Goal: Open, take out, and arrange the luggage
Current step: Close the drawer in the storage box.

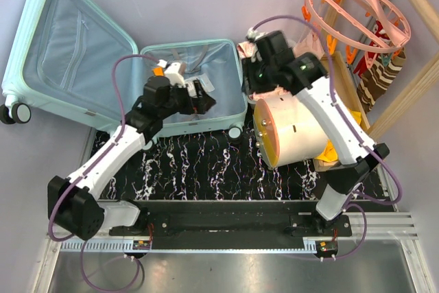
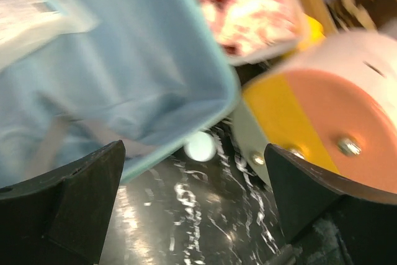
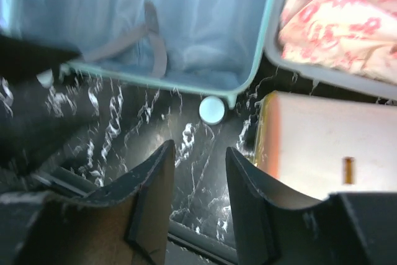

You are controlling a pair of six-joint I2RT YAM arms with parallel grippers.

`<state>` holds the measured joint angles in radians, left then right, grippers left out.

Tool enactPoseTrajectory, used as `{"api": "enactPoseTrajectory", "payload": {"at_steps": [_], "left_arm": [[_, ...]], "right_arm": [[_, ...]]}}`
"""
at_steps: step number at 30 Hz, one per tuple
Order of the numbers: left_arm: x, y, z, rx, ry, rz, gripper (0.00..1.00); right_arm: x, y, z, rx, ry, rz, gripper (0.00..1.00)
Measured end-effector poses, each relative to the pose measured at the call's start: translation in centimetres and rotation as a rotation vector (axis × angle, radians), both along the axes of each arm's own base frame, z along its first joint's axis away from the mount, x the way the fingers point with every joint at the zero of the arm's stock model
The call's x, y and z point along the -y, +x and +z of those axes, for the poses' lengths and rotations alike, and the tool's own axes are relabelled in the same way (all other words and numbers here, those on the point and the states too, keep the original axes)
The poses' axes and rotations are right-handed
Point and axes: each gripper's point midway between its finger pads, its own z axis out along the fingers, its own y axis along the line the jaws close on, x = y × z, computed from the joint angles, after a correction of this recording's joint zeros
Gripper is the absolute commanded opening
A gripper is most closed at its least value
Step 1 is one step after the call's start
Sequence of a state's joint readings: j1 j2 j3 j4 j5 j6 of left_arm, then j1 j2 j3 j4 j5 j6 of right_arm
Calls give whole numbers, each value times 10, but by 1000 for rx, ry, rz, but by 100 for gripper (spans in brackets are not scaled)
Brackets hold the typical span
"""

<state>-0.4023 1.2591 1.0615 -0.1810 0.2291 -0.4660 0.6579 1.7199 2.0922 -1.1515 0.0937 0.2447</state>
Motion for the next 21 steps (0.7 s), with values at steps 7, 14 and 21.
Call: {"api": "enactPoseTrajectory", "payload": {"at_steps": [7, 14, 21], "left_arm": [[74, -33, 14, 64, 1, -257, 96], [122, -51, -15, 147, 55, -427, 89], [148, -61, -91, 156, 75, -522, 82]], "right_arm": [[49, 67, 40, 42, 194, -126, 48], [69, 93, 43, 113, 231, -142, 50], [83, 63, -8, 91, 253, -166, 50]]}}
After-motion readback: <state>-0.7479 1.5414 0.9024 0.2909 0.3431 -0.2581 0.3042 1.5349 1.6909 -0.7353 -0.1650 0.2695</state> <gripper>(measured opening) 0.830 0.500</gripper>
